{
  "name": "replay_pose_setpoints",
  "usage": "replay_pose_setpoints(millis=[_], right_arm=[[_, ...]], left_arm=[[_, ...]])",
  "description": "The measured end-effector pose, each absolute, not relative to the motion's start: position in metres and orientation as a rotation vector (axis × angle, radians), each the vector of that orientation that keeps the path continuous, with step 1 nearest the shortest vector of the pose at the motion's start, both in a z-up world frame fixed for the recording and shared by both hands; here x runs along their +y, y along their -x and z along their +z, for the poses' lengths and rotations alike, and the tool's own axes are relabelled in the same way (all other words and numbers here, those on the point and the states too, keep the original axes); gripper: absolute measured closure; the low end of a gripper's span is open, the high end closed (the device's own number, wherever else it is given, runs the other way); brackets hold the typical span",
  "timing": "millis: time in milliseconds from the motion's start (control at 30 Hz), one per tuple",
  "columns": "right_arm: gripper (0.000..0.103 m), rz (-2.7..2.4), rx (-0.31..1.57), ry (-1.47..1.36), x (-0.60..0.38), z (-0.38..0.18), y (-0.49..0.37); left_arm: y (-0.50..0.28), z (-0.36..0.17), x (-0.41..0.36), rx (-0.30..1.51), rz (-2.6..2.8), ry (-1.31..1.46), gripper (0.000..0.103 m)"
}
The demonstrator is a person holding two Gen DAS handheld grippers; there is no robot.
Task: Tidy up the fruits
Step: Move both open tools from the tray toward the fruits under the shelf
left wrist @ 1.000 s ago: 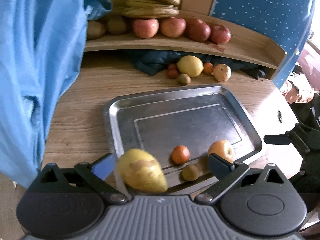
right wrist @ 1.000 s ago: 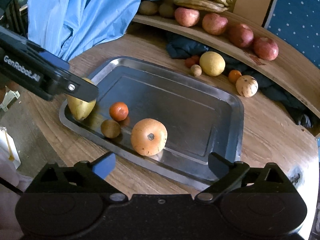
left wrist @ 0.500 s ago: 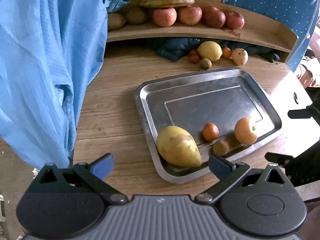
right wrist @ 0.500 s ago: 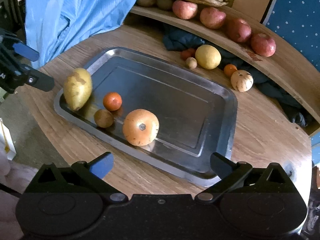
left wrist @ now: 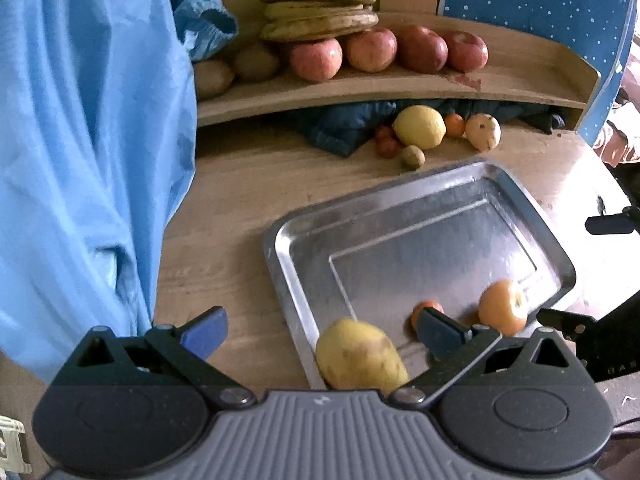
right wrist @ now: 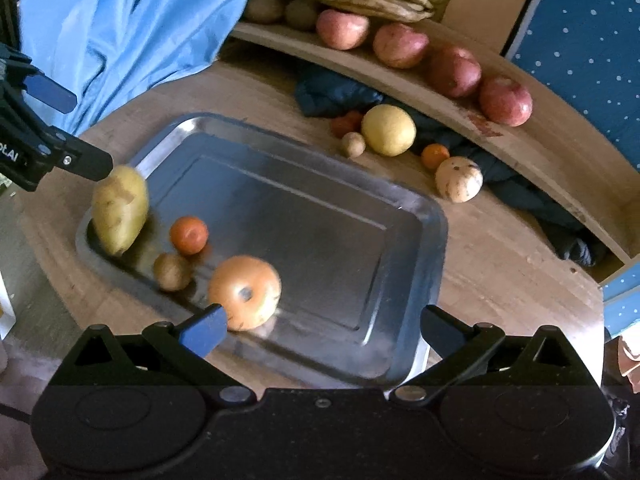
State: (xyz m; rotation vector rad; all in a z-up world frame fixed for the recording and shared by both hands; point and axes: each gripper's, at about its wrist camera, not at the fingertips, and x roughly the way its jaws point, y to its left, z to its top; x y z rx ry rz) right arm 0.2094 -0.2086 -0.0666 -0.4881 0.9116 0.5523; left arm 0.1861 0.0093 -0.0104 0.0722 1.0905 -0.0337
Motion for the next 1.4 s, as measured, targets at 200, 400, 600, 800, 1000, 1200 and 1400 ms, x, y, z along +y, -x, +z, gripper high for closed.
replay_pose_setpoints(millis=[200,400,600,800,1000,1200,1400], right_arm=[[0.001,0.519,0.902,0.475,-0.206,-0.062,-0.228],[0.001,0.487,0.884,0.452,-0.2,-0.057,-0.243],[0.001,0.471,0.859,0.427,-0.191,-0.052,-0.257],[0.001,0.458,0.852,0.41,-0.181,-0.051,-0.271],[0.001,0.441,0.868,0.403,-0.171,-0.056,-0.286],[0.001,0.422,0.877,0.383,-0.161,-0.062,-0.3],[0.001,0.407,0.884,0.386,-0.149,-0.069,-0.313]], left_arm=[[-0.211,-0.011,0.009,1.072,-0.061,-0.076,0.0],[-0.232,-0.013,0.011,1.058,-0.071,-0.061,0.0],[-0.254,-0.017,0.018,1.052,-0.072,-0.025,0.0],[-0.28,-0.023,0.023,1.052,-0.082,0.014,0.0],[-0.307,-0.03,0.022,1.052,-0.093,0.048,0.0],[-0.338,-0.04,0.018,1.015,-0.109,0.093,0.0],[-0.365,-0.053,0.01,1.038,-0.165,0.097,0.0]])
